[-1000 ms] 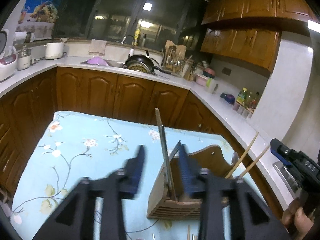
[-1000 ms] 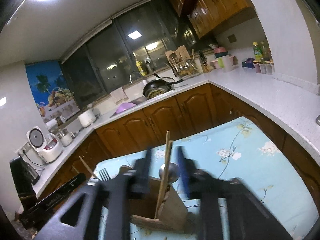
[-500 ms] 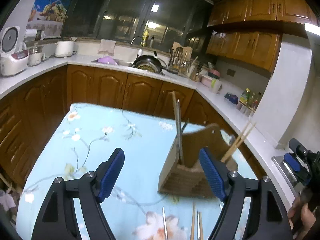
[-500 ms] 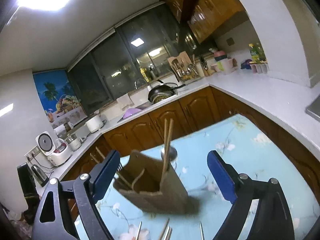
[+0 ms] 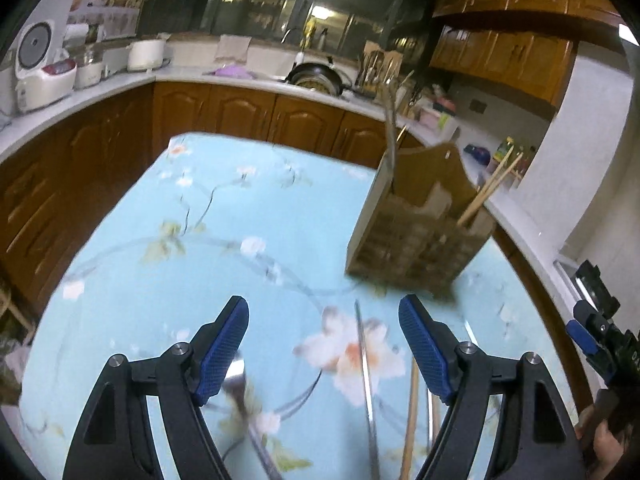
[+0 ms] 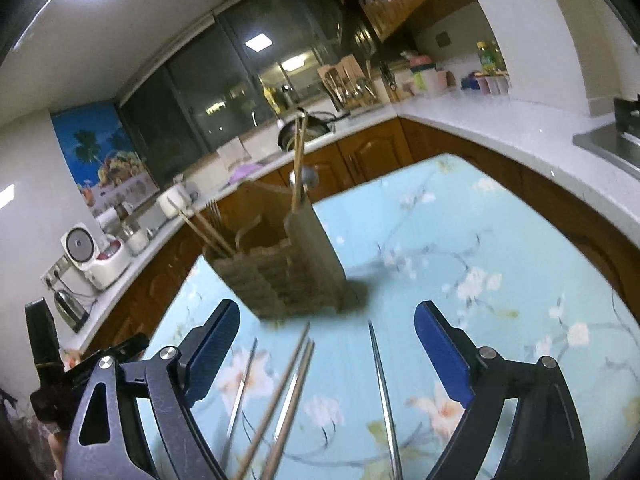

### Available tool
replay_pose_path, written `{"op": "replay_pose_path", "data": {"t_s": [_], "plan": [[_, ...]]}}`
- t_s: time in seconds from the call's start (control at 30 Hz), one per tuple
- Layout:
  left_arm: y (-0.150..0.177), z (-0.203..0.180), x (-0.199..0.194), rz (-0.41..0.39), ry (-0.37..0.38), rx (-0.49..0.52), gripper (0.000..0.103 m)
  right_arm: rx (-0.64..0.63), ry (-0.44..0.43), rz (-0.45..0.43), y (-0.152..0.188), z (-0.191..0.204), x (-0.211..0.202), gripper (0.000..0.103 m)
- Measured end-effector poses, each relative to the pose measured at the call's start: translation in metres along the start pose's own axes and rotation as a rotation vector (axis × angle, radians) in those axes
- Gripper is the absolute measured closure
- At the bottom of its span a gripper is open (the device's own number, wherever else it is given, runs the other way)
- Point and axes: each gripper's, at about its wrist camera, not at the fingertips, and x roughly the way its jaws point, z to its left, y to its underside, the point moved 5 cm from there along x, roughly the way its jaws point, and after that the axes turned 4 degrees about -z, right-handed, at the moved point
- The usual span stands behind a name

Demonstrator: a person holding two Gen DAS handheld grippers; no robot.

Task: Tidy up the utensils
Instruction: 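Move both open tools back over the remaining chopsticks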

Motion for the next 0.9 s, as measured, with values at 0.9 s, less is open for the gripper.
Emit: {"op": "replay_pose_path", "data": {"t_s": [0.9], "plan": [[0.02,-0.004,0.023,0.14,-0.036,0.035,0.026,-0.103,0.029,0.167,0.052,0.02,0.036,0.037]]}}
